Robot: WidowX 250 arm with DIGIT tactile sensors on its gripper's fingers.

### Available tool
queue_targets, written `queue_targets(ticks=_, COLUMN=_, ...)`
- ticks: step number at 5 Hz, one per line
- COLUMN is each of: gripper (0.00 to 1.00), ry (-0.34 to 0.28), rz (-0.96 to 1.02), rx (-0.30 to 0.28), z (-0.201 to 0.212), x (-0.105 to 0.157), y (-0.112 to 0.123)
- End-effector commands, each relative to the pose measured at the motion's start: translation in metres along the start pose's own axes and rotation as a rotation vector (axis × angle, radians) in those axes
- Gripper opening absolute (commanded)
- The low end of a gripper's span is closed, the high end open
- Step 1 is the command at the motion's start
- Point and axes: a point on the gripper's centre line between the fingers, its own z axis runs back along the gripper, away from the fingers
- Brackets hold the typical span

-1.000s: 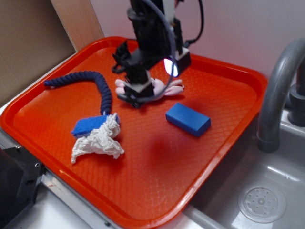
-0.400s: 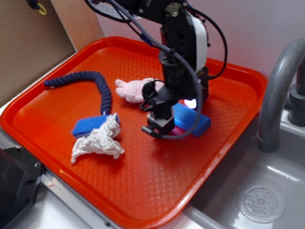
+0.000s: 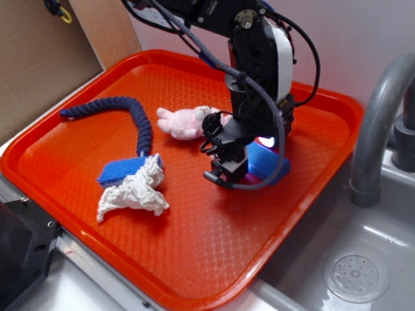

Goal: Grab the blue block.

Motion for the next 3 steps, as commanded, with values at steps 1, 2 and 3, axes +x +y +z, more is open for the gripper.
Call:
queue_targets(ticks=1, gripper=0.0, ry=0.023, rz=-0.029, rx=0.024, z=-0.001, x=0.016, y=-0.018)
queue_targets(ticks=2, gripper=0.0, ry=0.029, rz=0.202, rx=0.038, z=0.032, x=-0.012, y=-0.012)
queue_targets(ticks=3, gripper=0.0, ry=0.041, rz=0.455, rx=0.058, z=0.077, x=-0.044, y=-0.008)
